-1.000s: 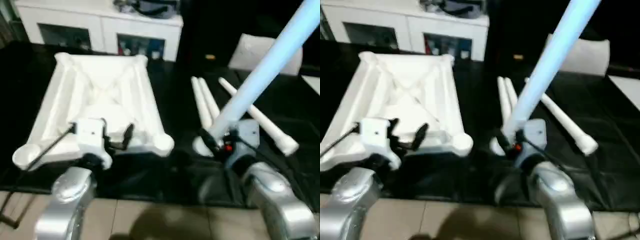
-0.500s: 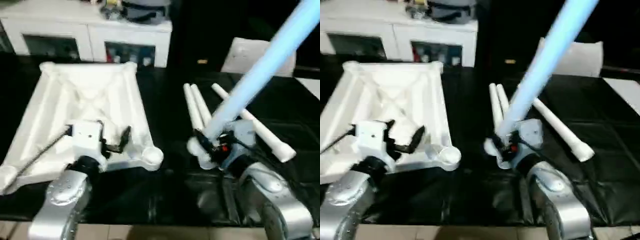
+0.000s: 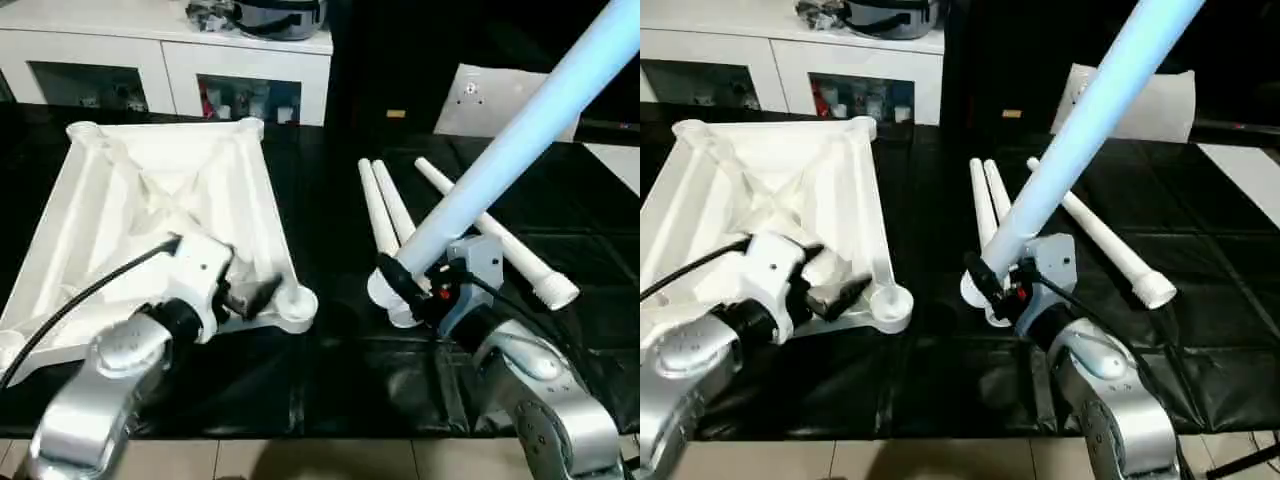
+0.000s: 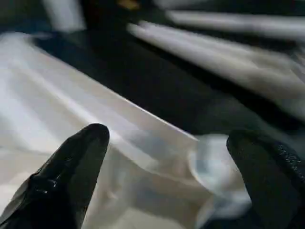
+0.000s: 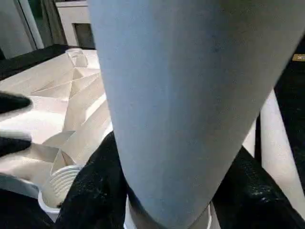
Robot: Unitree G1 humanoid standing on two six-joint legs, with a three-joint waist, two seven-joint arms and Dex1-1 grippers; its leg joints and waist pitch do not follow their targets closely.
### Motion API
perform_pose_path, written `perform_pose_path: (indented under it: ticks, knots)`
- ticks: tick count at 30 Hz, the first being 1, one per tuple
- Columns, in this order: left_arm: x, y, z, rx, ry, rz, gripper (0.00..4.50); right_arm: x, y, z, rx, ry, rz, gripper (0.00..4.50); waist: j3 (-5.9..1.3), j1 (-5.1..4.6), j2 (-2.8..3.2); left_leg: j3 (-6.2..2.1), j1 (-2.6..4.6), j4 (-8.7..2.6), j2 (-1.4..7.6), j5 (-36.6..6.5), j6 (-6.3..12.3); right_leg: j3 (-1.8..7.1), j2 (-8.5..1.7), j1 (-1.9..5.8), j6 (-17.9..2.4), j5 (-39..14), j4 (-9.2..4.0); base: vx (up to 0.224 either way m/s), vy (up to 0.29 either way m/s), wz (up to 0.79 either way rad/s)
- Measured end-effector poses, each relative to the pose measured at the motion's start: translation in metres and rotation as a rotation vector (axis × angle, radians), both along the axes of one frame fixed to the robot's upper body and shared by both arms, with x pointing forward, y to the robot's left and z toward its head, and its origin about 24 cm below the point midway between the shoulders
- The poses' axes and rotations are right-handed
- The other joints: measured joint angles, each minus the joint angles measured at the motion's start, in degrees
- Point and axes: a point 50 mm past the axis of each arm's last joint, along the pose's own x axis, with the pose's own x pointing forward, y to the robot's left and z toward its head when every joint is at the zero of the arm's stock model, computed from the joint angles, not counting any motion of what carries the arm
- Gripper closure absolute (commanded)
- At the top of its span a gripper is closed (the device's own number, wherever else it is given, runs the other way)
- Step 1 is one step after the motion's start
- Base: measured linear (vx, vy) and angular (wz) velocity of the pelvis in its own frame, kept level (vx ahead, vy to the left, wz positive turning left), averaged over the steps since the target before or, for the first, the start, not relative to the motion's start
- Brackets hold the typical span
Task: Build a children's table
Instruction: Move to table
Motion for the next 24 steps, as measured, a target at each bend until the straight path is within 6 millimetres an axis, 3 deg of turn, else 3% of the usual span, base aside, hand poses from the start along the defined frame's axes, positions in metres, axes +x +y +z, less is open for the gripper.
perform_pose_path:
  ticks: [4, 5, 10, 24]
  knots:
    - [0.005, 0.017, 0.0, 0.088, 0.071, -0.139, 0.0, 0.001, 0.001, 0.001, -0.009, -0.006, 0.028, 2.6, 0.07, -0.05, 0.12, 0.0, -0.02, -0.1, 0.15, 0.15, -0.17, -0.06, 0.13, -0.08, -0.42, 0.23, 0.04, 0.0, 0.0, 0.0]
    - [0.005, 0.021, 0.001, 0.103, 0.086, -0.168, 0.27, 0.001, 0.001, 0.001, -0.011, -0.005, 0.031, 2.6, 0.09, -0.04, 0.16, 0.01, -0.01, -0.11, 0.15, 0.15, -0.17, -0.06, 0.13, -0.08, -0.43, 0.23, 0.04, 0.0, 0.0, 0.0]
    - [0.003, 0.036, -0.001, 0.165, 0.192, -0.313, 0.73, 0.004, 0.003, 0.0, -0.019, -0.002, 0.063, 2.6, 0.14, -0.07, 0.21, 0.12, -0.04, -0.12, 0.15, 0.15, -0.15, -0.02, 0.11, -0.12, -0.48, 0.16, -0.02, 0.0, 0.0, 0.0]
    - [0.026, 0.046, -0.002, 0.209, 0.252, -0.447, 1.85, 0.003, 0.01, 0.0, 0.007, 0.002, 0.153, 2.6, 0.25, 0.09, 0.33, 0.38, -0.01, -0.16, 0.33, 0.16, -0.17, -0.04, 0.1, -0.16, -0.52, 0.16, 0.01, 0.0, 0.0, 0.0]
